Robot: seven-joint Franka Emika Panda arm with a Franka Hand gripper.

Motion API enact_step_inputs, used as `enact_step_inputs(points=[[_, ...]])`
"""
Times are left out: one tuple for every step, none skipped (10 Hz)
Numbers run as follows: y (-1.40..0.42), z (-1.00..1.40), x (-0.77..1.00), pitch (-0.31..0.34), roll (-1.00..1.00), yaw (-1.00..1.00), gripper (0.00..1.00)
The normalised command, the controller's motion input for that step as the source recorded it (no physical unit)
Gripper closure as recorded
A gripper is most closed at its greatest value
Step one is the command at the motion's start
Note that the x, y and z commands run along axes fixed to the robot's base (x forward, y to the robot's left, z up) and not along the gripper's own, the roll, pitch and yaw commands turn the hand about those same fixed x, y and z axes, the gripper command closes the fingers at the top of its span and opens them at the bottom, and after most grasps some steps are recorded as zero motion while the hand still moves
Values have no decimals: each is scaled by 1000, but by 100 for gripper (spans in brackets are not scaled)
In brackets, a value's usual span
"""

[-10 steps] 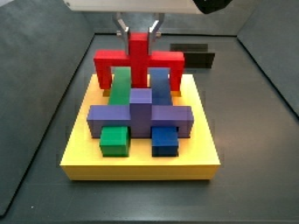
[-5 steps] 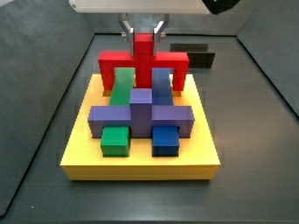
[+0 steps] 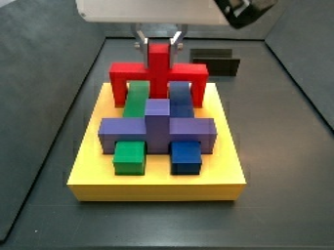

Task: Pick up the red object. Move up. Move to above the board. Insert the red object.
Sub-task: Insert the red object.

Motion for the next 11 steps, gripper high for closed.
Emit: enact_step_inputs(points=[[0,-286,0,-3,130,-46,100],[-3,-274,-3,-3,120,-77,100],[-60,-197,0,0,100,-86,100],[-243,-14,-29,0,120,0,100],[-229,-11,-20,0,117,0,100],[-189,0,0,0,93,0,100],[-69,0,0,0,36,-9,100],[51,-183,83,0,0,-54,100],[174,-269,100,0,0,-69,100],[160,-277,0,-7,-4,-60,100],[131,-297,0,-44,-49,-60,100]])
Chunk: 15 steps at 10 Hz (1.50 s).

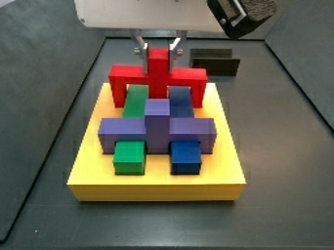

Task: Pick up the red object. Move up. Move to above the board. Insert the red object.
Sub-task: Insert the red object.

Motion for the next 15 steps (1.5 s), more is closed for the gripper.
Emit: enact_step_inputs(points=[[100,-343,0,-74,-136,-9,100],[163,-317,0,-61,-197,0,100],[231,-274,31,-34,-206,-11,100],[237,-189,89,-21,-220,0,100],[217,-151,86,-23,-226,0,100],[77,-140,46,-24,-204,0,100],[0,-114,0,-19,-141,14,100],[-103,-134,0,-40,-53,23,100],[-54,-66,-57,-51,0,26,100],[-40,-29,-103,-70,6,17,100],[0,-103,0,-66,3,0,100],[0,-74,0,-59,53,0,100],[-37,0,0,-9,149,57,100],[-151,0,0,-34,283,106,100],[-89,0,0,-20,244,46,100]])
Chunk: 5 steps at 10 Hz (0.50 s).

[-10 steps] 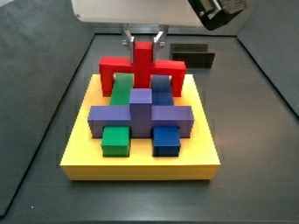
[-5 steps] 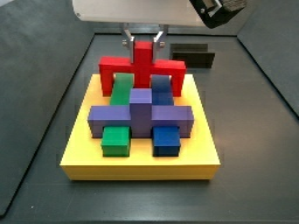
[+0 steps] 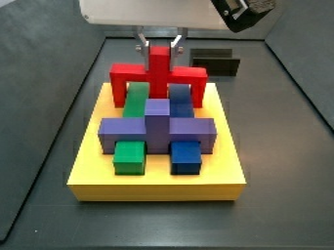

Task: Pick up the red object. Move up. Move to above the board. Insert the red object.
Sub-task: Insert the red object.

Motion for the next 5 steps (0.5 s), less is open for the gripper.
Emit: enact_step_inputs(points=[[-51,0,-40,-43,317,71,100],[0,-69,0,-39,260,17,100],[0,-157,66,0,190,0,100],[20,-183,103,0,116,-40,100],[0,-283,0,-26,0,-86,100]])
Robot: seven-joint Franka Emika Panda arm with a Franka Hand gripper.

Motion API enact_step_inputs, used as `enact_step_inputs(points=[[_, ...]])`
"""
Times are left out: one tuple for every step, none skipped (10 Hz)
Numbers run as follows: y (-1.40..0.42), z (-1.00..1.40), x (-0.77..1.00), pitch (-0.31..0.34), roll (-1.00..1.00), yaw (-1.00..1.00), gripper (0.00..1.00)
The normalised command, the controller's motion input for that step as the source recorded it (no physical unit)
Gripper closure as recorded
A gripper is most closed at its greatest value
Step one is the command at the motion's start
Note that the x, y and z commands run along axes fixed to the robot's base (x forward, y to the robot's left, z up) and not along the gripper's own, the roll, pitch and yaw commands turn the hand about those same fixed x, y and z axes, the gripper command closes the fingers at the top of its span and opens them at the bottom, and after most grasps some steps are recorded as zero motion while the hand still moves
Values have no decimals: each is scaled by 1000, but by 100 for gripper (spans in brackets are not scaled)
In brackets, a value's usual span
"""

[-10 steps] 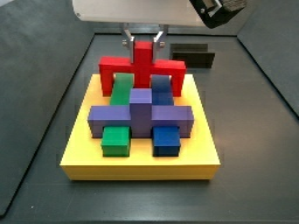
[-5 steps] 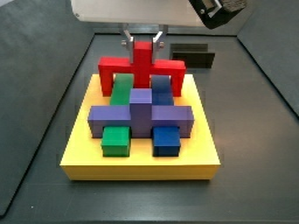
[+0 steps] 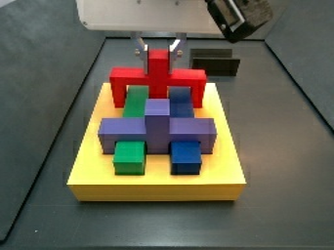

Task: Pick up the red object. Move up. Move to above the board. Insert the red object.
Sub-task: Insert the red object.

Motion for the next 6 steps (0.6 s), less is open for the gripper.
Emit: enact_step_inputs(points=[[0,-337,0,-44,-26,-71,100],[0,-397,0,-56,-23,-23,100],[0,-531,0,-96,0,-23,100],[0,-543,0,-81,-6,-34,100],[0,-383,0,-59,-10,-29,100],[0,0,0,0,0,0,100]])
